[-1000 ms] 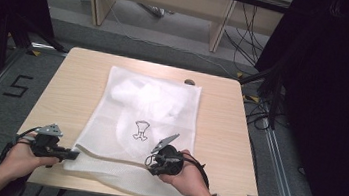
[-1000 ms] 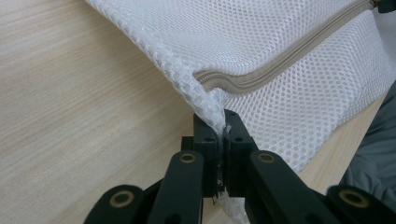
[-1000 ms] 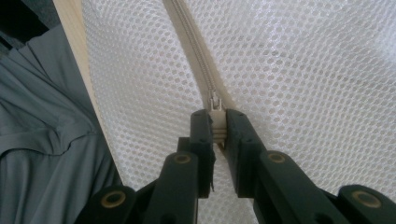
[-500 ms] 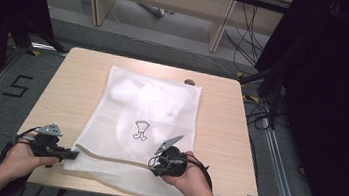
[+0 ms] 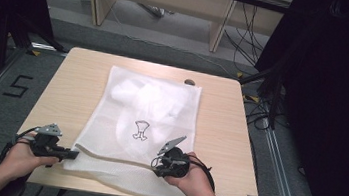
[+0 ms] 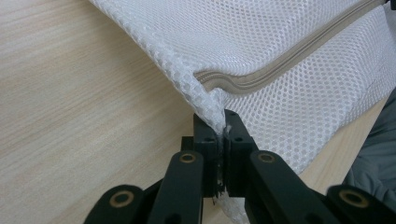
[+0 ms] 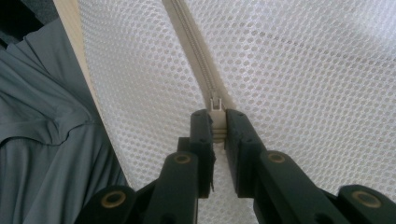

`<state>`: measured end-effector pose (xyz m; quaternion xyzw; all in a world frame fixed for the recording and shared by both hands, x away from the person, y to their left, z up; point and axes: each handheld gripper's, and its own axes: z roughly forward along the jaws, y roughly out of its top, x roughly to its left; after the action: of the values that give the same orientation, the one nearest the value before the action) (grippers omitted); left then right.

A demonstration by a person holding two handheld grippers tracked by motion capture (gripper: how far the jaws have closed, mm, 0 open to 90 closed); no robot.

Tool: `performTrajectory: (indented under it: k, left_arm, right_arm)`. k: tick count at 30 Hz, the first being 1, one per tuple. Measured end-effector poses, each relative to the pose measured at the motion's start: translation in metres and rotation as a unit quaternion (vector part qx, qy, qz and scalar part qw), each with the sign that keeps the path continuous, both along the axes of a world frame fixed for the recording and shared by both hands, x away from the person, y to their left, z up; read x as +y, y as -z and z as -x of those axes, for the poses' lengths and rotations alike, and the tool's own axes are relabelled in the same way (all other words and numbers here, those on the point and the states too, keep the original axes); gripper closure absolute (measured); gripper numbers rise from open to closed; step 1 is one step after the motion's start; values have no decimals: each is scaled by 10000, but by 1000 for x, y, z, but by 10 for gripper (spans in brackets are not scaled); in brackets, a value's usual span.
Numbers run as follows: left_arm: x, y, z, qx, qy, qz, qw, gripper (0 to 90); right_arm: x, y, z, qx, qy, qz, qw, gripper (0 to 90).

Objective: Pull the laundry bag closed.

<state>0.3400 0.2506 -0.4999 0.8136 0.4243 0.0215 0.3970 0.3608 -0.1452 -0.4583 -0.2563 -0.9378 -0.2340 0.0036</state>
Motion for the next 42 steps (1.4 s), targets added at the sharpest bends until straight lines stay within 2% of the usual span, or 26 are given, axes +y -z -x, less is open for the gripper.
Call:
performTrajectory:
  k: [8,9,13,42]
  left_arm:
    - [1,0,0,-2,-9,-17,10000,857]
    - [0,1,0,-81,-68,55,9999,858]
    - [0,1,0,-80,-89,47,9999,857]
    - [1,1,0,-94,-84,14,9999,858]
  right_arm:
    - [-4,1,0,-21,-4,2,10000,822]
    - [-5,0,0,-1,-2,6,10000,822]
    - [-7,1,0,-13,-23,-45,10000,823]
    - [-21,1,3,53,134,13,9999,822]
